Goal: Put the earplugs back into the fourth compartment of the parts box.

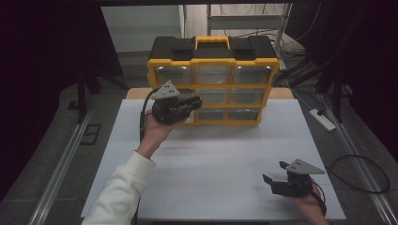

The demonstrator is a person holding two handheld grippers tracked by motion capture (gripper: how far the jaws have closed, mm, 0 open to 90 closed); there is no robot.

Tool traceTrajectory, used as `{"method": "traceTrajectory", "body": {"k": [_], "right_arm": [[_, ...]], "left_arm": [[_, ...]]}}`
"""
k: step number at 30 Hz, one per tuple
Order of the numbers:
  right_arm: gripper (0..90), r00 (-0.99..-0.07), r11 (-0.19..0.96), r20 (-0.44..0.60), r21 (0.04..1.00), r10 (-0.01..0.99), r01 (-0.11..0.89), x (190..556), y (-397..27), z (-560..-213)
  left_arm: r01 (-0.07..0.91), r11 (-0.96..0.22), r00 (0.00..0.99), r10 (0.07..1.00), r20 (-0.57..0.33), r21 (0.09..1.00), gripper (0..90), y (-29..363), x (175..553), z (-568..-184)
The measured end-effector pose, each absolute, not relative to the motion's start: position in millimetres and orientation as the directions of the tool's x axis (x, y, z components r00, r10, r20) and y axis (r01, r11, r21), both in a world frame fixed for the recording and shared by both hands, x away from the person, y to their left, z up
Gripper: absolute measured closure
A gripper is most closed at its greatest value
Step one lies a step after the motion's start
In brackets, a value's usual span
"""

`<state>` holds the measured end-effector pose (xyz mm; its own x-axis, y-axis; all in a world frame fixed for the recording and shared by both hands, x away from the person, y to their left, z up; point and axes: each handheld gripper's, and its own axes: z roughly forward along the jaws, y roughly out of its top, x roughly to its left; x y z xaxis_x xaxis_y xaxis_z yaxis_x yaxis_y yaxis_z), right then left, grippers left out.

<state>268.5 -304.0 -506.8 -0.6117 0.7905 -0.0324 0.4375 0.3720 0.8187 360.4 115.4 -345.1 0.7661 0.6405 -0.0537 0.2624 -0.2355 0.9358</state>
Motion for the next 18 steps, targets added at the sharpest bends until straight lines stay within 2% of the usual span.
{"method": "traceTrajectory", "body": {"k": [18], "right_arm": [[17.2,-0.612,0.377,-0.037,0.817,0.79,0.437,269,-305,-507]], "left_arm": [[0.359,-0.232,0.648,0.759,-0.063,0.904,78.9,146,398,-358]]}}
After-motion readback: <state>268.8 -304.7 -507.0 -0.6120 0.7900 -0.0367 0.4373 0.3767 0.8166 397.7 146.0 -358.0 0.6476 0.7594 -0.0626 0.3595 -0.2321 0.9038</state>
